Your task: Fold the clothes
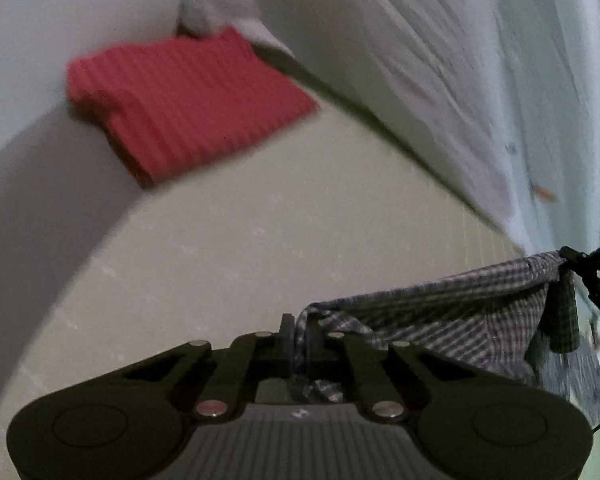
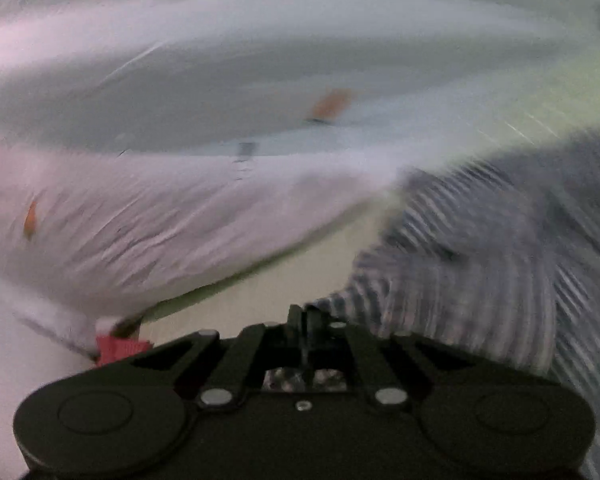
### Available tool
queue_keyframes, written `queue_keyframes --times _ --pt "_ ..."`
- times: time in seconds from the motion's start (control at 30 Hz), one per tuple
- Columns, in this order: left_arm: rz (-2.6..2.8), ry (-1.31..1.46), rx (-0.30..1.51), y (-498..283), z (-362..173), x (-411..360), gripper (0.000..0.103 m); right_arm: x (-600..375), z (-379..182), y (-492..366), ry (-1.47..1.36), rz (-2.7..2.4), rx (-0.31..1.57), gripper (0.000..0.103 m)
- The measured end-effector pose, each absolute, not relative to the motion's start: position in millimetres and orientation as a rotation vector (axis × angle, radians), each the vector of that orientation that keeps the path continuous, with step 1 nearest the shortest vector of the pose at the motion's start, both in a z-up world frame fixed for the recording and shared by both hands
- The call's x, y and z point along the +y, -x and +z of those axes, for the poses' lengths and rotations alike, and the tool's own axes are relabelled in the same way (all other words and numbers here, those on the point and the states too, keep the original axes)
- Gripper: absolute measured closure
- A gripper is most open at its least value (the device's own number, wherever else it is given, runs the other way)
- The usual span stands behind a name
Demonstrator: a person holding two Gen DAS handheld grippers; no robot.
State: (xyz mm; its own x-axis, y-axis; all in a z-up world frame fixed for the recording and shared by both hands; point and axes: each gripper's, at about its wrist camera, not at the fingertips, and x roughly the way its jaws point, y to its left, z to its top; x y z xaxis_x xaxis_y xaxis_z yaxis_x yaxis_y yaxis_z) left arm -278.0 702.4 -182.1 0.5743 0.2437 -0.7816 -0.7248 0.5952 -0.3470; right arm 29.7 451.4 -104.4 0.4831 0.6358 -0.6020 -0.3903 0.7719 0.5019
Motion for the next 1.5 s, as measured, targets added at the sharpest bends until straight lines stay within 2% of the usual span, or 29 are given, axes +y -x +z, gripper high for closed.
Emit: queue_keyframes --times 0.03,0.07,0.1,0.17,0.2,0.3,0.47,0.53,0.63,0.73,0.83,0.93,0.97,1.0,1.07,1.17,1.23,1.3,1.37,1.43,1.47,1.5 --pt "0.658 0.711 0.745 278 -180 709 0.097 468 -101 -31 -0.27 0.659 0.845 0.098" --pt "0.688 0.699 0.734 278 -178 716 0.097 484 -97 -32 -0.223 0.678 0.829 0.092" --pt "0.717 0.687 0.724 279 -177 722 0.097 500 -94 -32 -0.176 0.696 0.812 0.074" --pt "0.77 0.686 0.718 286 -176 732 0.091 524 -87 -28 -0.099 0.724 0.774 0.047" --pt "0.796 0.686 0.714 290 -176 736 0.087 530 -85 -23 -0.071 0.732 0.752 0.04" --pt "0.813 0.722 0.711 308 -183 739 0.086 530 -86 -6 -0.011 0.737 0.737 0.032" --pt "0.828 0.745 0.744 324 -193 738 0.077 498 -121 15 0.061 0.617 0.847 0.028" --pt "0.828 0.747 0.757 325 -194 737 0.065 479 -143 16 0.03 0.546 0.942 0.028" --pt "0.828 0.75 0.775 327 -195 735 0.06 461 -165 21 -0.032 0.503 1.025 0.028" --pt "0.827 0.754 0.793 329 -197 733 0.059 468 -174 27 -0.005 0.542 1.045 0.029" --pt "0.833 0.763 0.799 328 -198 732 0.059 483 -181 24 0.071 0.572 1.067 0.043" --pt "0.841 0.762 0.802 326 -199 733 0.058 503 -182 11 0.193 0.58 1.038 0.066" --pt "0.847 0.76 0.808 325 -200 733 0.058 508 -181 3 0.22 0.588 1.034 0.078" --pt "0.852 0.758 0.813 324 -201 733 0.056 513 -178 -7 0.232 0.59 1.022 0.086" --pt "0.864 0.748 0.829 321 -204 732 0.055 524 -167 -32 0.27 0.581 0.97 0.089" --pt "0.866 0.741 0.837 320 -206 732 0.054 544 -135 -67 0.357 0.534 0.791 0.091" --pt "0.871 0.748 0.838 321 -207 732 0.052 553 -104 -85 0.348 0.494 0.645 0.089" --pt "0.879 0.757 0.836 323 -207 732 0.05 553 -85 -90 0.337 0.478 0.568 0.063" --pt "0.886 0.765 0.83 326 -206 731 0.049 549 -69 -91 0.328 0.467 0.518 0.056" --pt "0.884 0.769 0.823 328 -203 729 0.048 535 -70 -82 0.292 0.47 0.546 0.048" --pt "0.88 0.774 0.821 329 -202 727 0.048 525 -75 -75 0.265 0.482 0.588 0.036" --pt "0.869 0.787 0.818 331 -202 726 0.047 515 -83 -64 0.258 0.496 0.624 0.029"
